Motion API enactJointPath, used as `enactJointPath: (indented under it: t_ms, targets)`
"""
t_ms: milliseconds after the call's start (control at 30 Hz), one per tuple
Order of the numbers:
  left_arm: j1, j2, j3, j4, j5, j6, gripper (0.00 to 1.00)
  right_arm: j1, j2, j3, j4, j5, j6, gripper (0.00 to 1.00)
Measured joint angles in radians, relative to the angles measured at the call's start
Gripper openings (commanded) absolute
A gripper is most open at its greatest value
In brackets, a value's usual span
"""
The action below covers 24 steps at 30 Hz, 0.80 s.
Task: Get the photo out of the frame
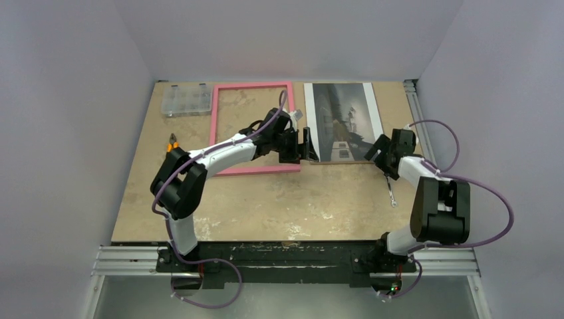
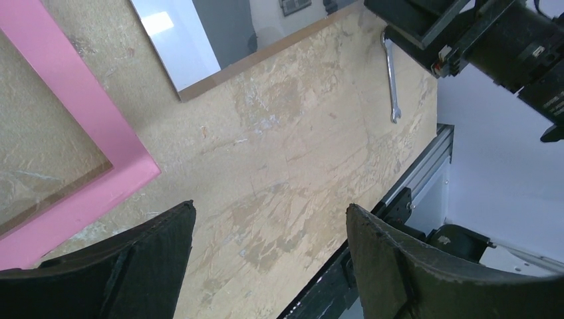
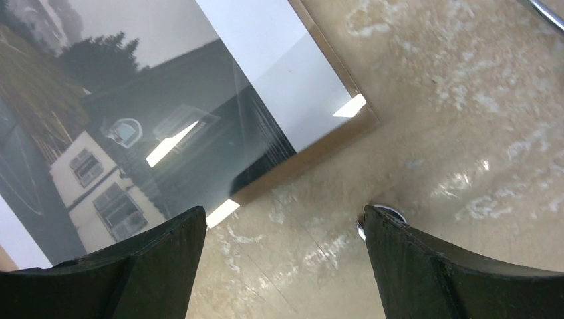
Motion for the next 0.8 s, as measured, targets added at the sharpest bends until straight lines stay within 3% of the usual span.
enactJointPath:
  t_ms: [267, 467, 800]
  targets:
    - [0.016, 0.039, 0.108, -0.015, -0.037, -0.015, 0.79, -0.004, -0.087, -0.018, -0.06, 0.017, -0.061, 0.83]
    - [0.045, 0.15, 0.238, -0.026, -0.087, -0.013, 0.77, 0.008, -0.146, -0.014, 0.003, -0.092, -0.091, 0.75]
    - [0.04, 0.327, 0.389, -0.078, -0.169, 0.015, 0.78, 0.078, 0.098, 0.141, 0.052, -0.253, -0.08, 0.58]
